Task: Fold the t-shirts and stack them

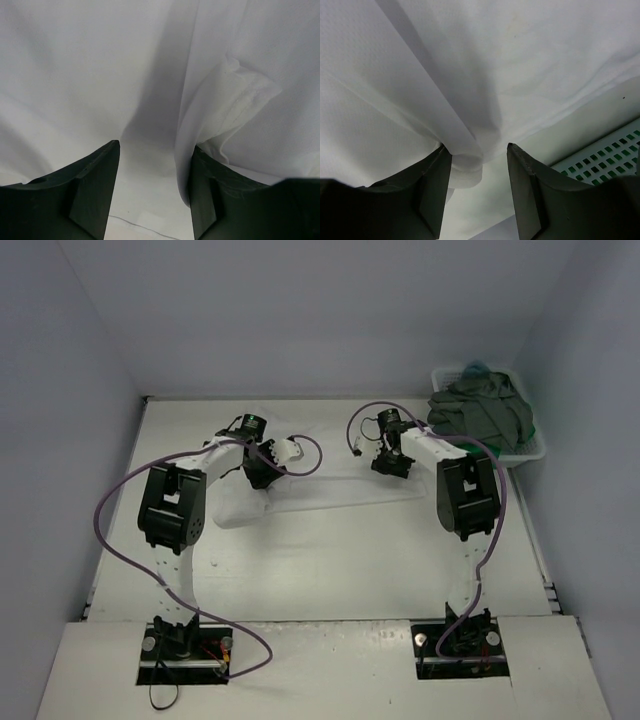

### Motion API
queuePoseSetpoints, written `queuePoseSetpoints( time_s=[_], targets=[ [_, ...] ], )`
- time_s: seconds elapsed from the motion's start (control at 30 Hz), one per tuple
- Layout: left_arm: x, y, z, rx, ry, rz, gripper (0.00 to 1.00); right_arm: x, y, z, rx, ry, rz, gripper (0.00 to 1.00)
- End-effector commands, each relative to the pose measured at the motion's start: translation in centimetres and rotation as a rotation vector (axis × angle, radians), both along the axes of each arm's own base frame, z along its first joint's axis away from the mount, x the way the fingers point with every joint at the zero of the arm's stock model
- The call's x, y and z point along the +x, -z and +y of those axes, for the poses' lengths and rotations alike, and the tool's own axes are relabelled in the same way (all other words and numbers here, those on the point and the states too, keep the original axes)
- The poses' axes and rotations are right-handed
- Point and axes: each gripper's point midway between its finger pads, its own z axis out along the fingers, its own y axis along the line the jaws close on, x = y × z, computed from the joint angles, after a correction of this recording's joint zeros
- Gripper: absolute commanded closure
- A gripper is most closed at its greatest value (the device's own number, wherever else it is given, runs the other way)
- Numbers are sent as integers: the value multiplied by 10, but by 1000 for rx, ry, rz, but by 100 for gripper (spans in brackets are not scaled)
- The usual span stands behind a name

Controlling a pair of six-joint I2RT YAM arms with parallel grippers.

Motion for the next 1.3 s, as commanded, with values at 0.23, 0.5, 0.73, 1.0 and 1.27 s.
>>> queuePoseSetpoints(
  time_s=[0.23, 0.5, 0.73, 1.0, 1.27],
  targets=[
    [6, -34, 0, -39, -24, -87, 50, -31, -22, -14, 5, 46, -2, 55],
    [14, -85, 2, -61, -58, -177, 44, -7, -57, -3, 50, 102, -119, 54],
    [8, -138, -3, -141, -91, -247, 39, -9, -84, 28, 139, 89, -177, 54],
    [-12, -133, 6, -118, -101, -231, 36, -27, -82, 59, 158, 48, -162, 55],
    [-66, -129, 1, -182, -72, -107, 36, -42, -77, 67, 199, 34, -128, 66]
  ],
)
